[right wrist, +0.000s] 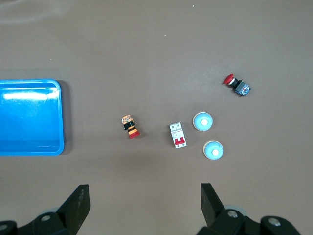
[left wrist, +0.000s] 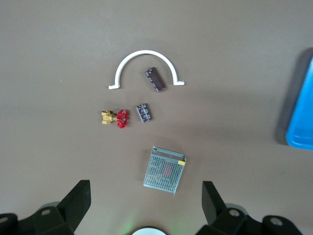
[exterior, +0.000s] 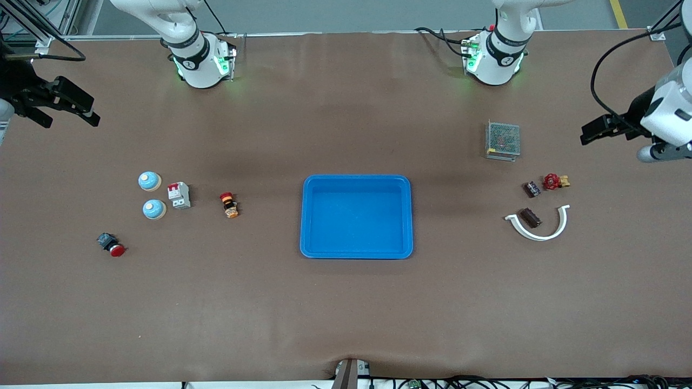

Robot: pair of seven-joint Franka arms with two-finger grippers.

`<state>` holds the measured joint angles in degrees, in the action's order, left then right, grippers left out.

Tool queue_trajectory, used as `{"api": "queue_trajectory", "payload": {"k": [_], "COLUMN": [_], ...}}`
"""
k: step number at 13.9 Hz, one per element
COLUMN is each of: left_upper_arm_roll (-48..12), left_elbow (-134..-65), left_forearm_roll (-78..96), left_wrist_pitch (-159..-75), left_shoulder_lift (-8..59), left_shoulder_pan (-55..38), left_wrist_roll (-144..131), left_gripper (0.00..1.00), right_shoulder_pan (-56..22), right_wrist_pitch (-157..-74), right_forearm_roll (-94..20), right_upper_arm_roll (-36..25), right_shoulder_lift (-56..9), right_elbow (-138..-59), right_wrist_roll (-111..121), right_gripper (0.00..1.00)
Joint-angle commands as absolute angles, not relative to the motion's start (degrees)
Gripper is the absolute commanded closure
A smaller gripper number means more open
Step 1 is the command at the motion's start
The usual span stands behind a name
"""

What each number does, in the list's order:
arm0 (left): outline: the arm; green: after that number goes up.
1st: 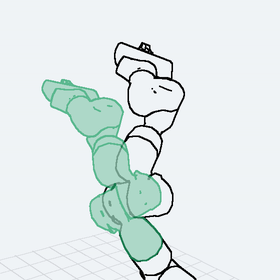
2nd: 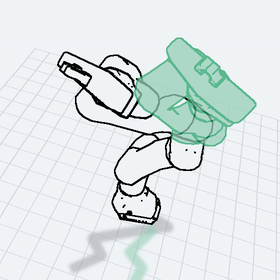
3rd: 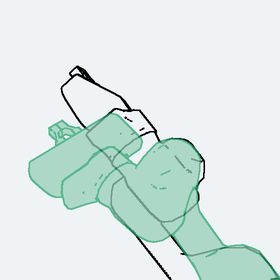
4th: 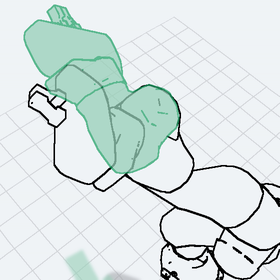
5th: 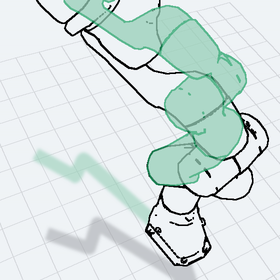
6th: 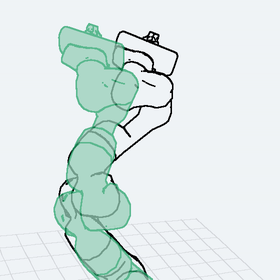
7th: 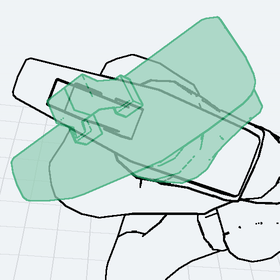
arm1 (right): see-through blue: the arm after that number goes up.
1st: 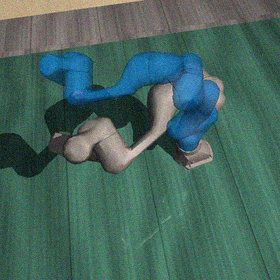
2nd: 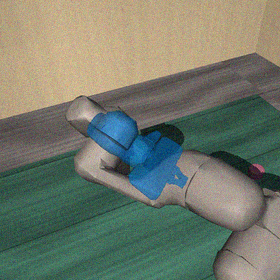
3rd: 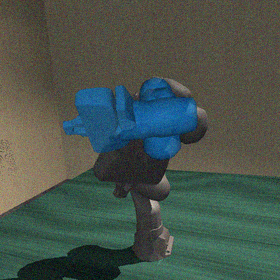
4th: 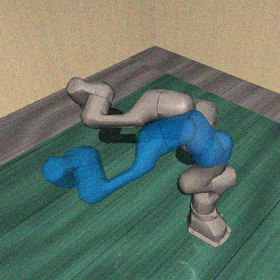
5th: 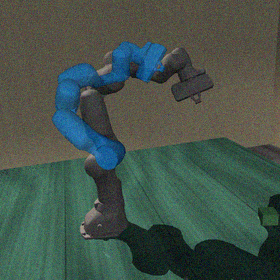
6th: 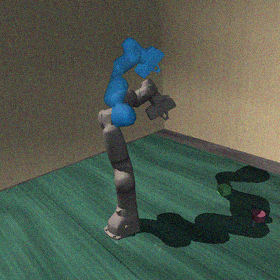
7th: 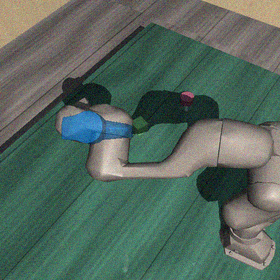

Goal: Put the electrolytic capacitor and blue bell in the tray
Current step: 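Move both grippers out toward the bells and the capacitors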

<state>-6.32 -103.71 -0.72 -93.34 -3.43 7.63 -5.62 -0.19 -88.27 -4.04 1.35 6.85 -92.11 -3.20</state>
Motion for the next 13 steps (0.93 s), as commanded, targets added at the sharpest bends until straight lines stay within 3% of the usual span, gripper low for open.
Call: {"api": "queue_trajectory", "payload": {"k": [1,6,9,13], "left_upper_arm_roll": [-6.68,-7.03,-6.94,-7.03], "left_elbow": [-109.85,-121.62,-127.25,-131.57], "left_forearm_roll": [-0.80,-0.70,-0.70,0.79], "left_wrist_pitch": [-97.81,-112.21,-119.24,-128.49], "left_shoulder_lift": [-5.72,-5.19,-3.70,2.18], "left_shoulder_pan": [8.61,8.61,9.14,12.91], "left_wrist_roll": [-7.03,-15.72,-18.54,-18.90], "left_gripper": [0.00,0.00,0.00,0.00], "right_shoulder_pan": [0.09,1.49,2.72,3.60], "right_wrist_pitch": [-88.77,-94.38,-101.92,-111.69], "right_forearm_roll": [-4.04,-3.78,-2.02,-1.67], "right_upper_arm_roll": [1.41,1.23,1.23,1.14], "right_shoulder_lift": [7.21,7.03,6.94,4.93], "right_elbow": [-92.63,-101.93,-111.24,-119.69], "right_wrist_roll": [-3.96,-3.52,-1.50,-0.88], "right_gripper": [0.00,0.00,0.00,0.00]}}
